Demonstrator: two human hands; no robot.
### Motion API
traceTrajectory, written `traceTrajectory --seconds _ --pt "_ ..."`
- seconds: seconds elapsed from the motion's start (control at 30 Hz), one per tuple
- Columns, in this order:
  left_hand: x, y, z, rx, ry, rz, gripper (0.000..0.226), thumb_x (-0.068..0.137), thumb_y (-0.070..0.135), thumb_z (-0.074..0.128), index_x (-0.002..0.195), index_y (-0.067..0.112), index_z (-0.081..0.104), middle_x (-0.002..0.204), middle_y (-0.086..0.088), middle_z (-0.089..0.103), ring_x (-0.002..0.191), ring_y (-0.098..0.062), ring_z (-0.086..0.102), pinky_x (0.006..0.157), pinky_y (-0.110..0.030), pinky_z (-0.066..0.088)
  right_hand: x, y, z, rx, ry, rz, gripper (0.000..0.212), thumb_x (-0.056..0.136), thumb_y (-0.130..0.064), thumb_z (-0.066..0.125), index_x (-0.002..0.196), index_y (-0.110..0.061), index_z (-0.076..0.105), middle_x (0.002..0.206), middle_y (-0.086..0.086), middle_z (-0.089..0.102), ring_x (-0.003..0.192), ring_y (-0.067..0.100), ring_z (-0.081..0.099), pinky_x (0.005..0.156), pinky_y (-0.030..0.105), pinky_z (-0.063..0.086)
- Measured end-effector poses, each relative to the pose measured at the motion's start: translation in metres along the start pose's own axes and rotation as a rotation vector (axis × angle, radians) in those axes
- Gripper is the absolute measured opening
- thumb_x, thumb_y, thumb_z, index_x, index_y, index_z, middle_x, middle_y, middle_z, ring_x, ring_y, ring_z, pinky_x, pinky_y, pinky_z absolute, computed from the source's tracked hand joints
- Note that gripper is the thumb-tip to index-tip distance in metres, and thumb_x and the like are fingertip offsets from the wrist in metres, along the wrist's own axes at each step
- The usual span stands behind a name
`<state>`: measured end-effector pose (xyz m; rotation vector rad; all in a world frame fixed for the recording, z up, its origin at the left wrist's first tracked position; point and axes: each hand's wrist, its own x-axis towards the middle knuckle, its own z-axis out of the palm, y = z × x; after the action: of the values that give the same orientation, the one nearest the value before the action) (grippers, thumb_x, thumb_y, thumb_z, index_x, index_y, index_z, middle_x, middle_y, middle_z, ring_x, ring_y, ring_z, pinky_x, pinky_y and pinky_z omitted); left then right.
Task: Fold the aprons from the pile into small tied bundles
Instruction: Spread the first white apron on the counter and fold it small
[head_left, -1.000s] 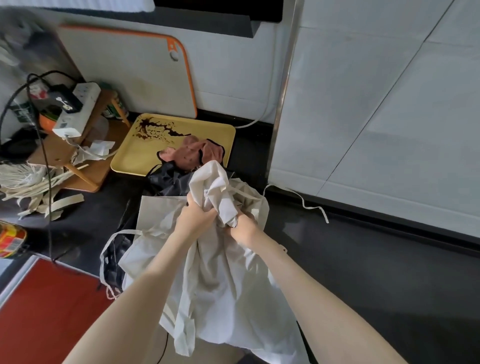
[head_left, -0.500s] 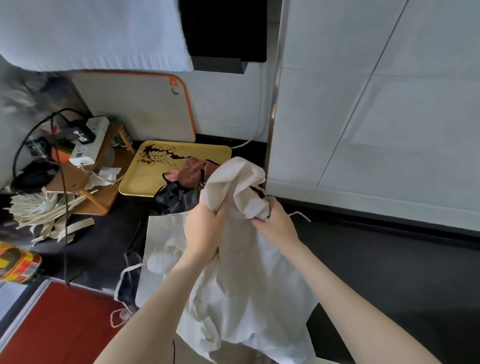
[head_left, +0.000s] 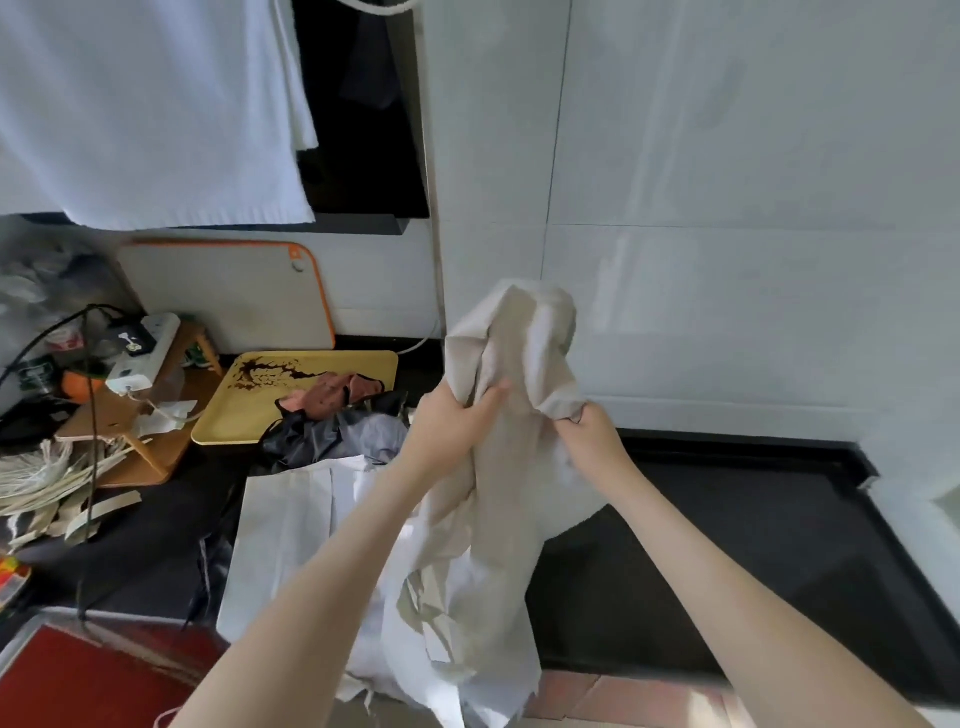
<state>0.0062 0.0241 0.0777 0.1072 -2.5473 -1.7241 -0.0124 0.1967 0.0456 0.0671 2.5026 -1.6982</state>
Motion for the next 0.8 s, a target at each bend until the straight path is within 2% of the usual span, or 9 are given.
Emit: traceTrajectory --seconds 0.07,0.13,0.27,0.33,0.4,0.5,0.6,0.7,0.8 --pt "-0.021 0.015 0.011 -0.073 -0.138 -0.011 0.029 0.084 0.052 0.064 0.107 0.035 0.060 0.101 0.015 0.068 0.095 -0.004 0.063 0.086 -0.027 0.051 -0.030 0.011 -0.040 -0.032 0.062 -0.016 0.031 0.099 -0.015 0.046 0.068 -0.012 0.048 0.058 -0.001 0.043 0.057 0.015 0.042 0.060 0.028 0.036" --pt "-0.037 0.028 0.017 -0.126 -0.266 -0.141 0.040 0.081 0.052 0.069 0.111 0.027 0.064 0.105 0.005 0.071 0.097 -0.015 0.068 0.091 -0.037 0.053 -0.058 0.029 -0.075 -0.147 0.070 -0.023 0.021 0.099 -0.018 0.047 0.082 -0.013 0.058 0.075 0.001 0.056 0.072 0.018 0.053 0.065 0.028 0.041" --pt "-0.086 0.051 0.048 -0.021 -0.287 -0.174 0.012 0.094 0.033 0.059 0.101 0.023 0.059 0.094 0.004 0.067 0.081 -0.010 0.063 0.072 -0.023 0.051 -0.131 0.067 -0.146 -0.155 0.050 0.012 0.008 0.096 -0.020 0.053 0.100 -0.025 0.059 0.095 -0.007 0.062 0.091 0.013 0.058 0.076 0.026 0.046" --pt "-0.112 0.069 0.069 0.034 -0.266 -0.142 0.012 0.098 0.032 0.053 0.106 0.025 0.056 0.093 0.008 0.063 0.080 -0.006 0.058 0.067 -0.020 0.046 -0.166 0.076 -0.176 -0.078 -0.017 0.000 0.020 0.088 -0.019 0.065 0.104 -0.028 0.059 0.101 -0.006 0.066 0.096 0.010 0.060 0.083 0.029 0.048" --pt "-0.130 0.083 0.083 0.094 -0.287 -0.125 0.021 0.098 0.040 0.049 0.115 0.027 0.054 0.098 0.010 0.061 0.086 -0.008 0.058 0.075 -0.024 0.045 -0.185 0.076 -0.192 -0.017 -0.066 0.006 0.030 0.080 -0.016 0.074 0.103 -0.030 0.059 0.098 -0.007 0.068 0.091 0.007 0.062 0.078 0.024 0.048" --pt "-0.169 0.106 0.102 0.230 -0.360 -0.080 0.040 0.097 0.052 0.042 0.128 0.029 0.054 0.116 0.008 0.058 0.099 -0.014 0.053 0.085 -0.026 0.039 -0.220 0.075 -0.222 0.075 0.020 -0.005 0.022 0.080 0.000 0.070 0.092 -0.017 0.062 0.080 -0.003 0.064 0.071 0.009 0.057 0.060 0.013 0.044" --pt "-0.186 0.114 0.103 0.325 -0.287 -0.070 0.048 0.099 0.050 0.036 0.132 0.019 0.053 0.123 0.001 0.057 0.104 -0.020 0.053 0.083 -0.026 0.037 -0.236 0.082 -0.252 0.069 0.255 -0.016 0.011 0.086 -0.008 0.064 0.083 -0.019 0.062 0.063 -0.012 0.065 0.057 0.004 0.057 0.051 0.015 0.042" --pt "-0.190 0.112 0.099 0.406 -0.203 -0.073 0.051 0.101 0.045 0.033 0.137 0.012 0.050 0.138 -0.009 0.052 0.123 -0.028 0.049 0.094 -0.031 0.037 -0.245 0.088 -0.272 0.100 0.445 -0.010 0.003 0.088 -0.021 0.067 0.087 -0.018 0.065 0.072 0.002 0.064 0.062 0.020 0.056 0.048 0.026 0.037" --pt "-0.196 0.107 0.099 0.381 -0.182 -0.098 0.051 0.101 0.045 0.034 0.133 0.010 0.052 0.129 -0.013 0.057 0.117 -0.031 0.052 0.094 -0.033 0.040 -0.253 0.083 -0.271 0.050 0.453 -0.021 0.025 0.089 -0.027 0.061 0.067 -0.017 0.054 0.063 0.005 0.051 0.055 0.021 0.044 0.042 0.023 0.027"
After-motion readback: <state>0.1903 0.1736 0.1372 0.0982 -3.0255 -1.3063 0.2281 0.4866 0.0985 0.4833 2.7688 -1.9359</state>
